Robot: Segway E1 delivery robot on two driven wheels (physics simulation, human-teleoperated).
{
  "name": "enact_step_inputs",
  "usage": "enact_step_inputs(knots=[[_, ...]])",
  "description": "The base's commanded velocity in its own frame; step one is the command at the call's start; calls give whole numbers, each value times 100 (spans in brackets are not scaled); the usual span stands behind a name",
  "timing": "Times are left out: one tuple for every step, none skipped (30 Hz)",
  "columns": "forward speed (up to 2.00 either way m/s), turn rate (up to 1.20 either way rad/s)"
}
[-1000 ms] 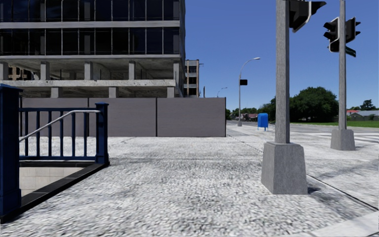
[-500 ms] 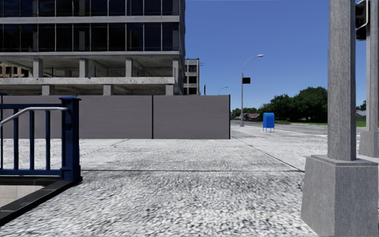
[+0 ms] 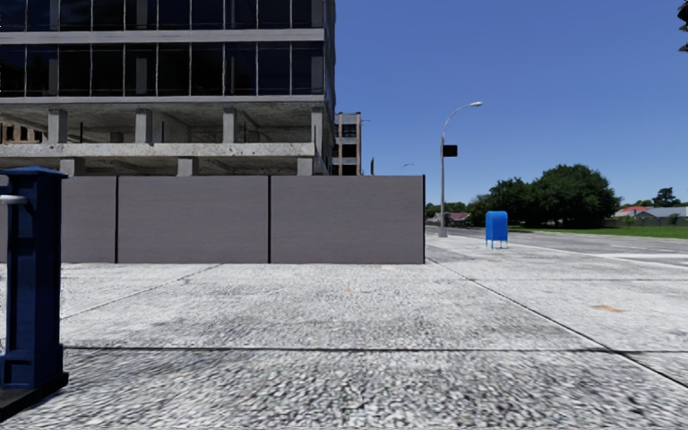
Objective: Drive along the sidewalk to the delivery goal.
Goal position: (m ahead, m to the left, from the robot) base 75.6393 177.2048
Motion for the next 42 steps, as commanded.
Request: enact_step_inputs(knots=[[143, 25], [143, 25], [144, 26], [144, 30], [144, 34], [144, 34], [145, 37], [147, 44], [147, 47], [147, 47], [147, 48], [147, 54], [148, 57], [148, 57], [149, 58], [149, 58], [151, 59], [153, 62], [153, 62], [154, 63], [155, 64], [156, 64], [158, 64], [158, 64], [161, 64], [166, 64], [174, 64], [174, 64], [177, 64], [178, 64], [178, 64], [178, 64], [178, 64], [183, 64], [194, 64], [194, 64], [200, 64], [200, 64], [200, 64], [200, 64], [200, 64], [200, 64]])
